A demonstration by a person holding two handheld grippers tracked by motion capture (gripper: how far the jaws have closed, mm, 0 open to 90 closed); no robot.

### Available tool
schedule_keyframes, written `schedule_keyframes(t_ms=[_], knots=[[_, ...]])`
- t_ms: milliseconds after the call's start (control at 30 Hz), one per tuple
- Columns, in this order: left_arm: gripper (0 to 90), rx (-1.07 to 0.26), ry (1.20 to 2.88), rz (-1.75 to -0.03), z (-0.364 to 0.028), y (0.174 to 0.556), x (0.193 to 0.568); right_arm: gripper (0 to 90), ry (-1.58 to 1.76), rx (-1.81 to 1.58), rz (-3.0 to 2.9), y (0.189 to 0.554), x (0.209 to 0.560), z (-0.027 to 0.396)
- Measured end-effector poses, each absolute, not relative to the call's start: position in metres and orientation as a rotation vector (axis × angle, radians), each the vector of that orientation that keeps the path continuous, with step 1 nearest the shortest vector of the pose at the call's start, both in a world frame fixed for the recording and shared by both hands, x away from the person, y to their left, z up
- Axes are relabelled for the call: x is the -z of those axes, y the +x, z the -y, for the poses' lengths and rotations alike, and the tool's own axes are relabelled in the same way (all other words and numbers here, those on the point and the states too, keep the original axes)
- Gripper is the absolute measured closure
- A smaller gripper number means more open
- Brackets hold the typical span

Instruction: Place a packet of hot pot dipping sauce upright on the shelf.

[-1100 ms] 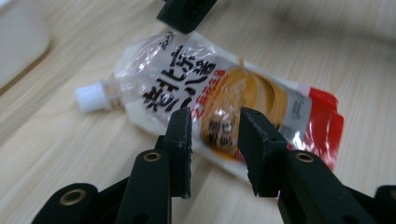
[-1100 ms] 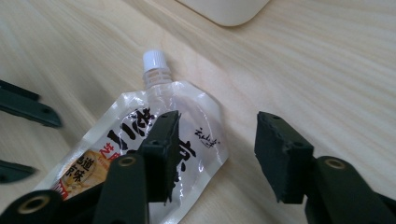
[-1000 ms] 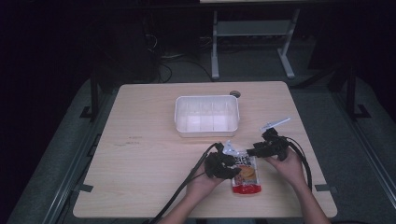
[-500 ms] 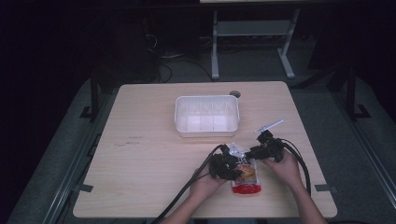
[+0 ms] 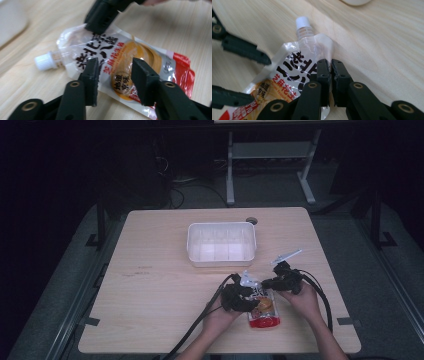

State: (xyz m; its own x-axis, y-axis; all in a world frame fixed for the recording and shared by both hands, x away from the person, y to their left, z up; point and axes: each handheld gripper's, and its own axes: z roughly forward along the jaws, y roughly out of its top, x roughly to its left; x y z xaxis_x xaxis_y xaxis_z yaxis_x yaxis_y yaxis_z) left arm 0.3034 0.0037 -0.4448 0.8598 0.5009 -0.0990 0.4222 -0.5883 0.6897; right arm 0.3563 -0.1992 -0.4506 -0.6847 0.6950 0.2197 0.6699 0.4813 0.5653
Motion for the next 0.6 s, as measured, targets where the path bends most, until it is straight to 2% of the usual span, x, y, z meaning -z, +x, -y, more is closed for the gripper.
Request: schedule_keyframes(t_ms=[33, 333, 600], knots=[[51.9, -0.132, 2.266, -0.679, -0.007, 0.304, 0.444, 85.5, 1.223, -1.013, -2.659, 0.354, 0.447, 0.199], [37.1, -0.051, 2.123, -0.781, -0.034, 0.305, 0.442, 86.1, 1.157, -1.132, -2.561, 0.331, 0.424, 0.212], [33.2, 0.11, 2.076, -0.727, -0.033, 0.308, 0.443, 86.2, 1.034, -1.339, -2.472, 0.306, 0.395, 0.224]])
